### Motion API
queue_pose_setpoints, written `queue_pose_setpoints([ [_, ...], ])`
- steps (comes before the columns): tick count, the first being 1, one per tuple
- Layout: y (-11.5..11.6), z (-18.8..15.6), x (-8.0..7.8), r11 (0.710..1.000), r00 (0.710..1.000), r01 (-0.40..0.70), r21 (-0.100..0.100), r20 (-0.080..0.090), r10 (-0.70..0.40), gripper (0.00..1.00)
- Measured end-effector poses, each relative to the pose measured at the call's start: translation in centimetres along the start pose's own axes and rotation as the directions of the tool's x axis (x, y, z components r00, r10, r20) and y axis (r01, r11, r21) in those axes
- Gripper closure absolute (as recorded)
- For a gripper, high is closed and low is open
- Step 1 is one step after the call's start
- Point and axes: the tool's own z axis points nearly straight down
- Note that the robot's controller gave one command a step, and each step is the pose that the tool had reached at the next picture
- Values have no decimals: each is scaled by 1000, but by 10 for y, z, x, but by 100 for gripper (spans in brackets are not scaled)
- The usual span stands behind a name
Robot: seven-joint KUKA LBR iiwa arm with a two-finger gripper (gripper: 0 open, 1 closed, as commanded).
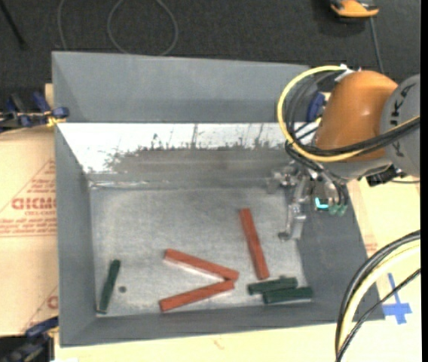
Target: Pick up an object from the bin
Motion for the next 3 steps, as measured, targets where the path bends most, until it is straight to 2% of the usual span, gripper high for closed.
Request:
queue_pose_setpoints([
  [1, 54, 81, 19, 914, 914, 407, -1, 3, -407, 0],
  [2, 53, 78, 17, 913, 913, 407, 1, 4, -407, 100],
  [3, 68, 78, 54, 929, 929, 369, 1, 11, -369, 100],
])
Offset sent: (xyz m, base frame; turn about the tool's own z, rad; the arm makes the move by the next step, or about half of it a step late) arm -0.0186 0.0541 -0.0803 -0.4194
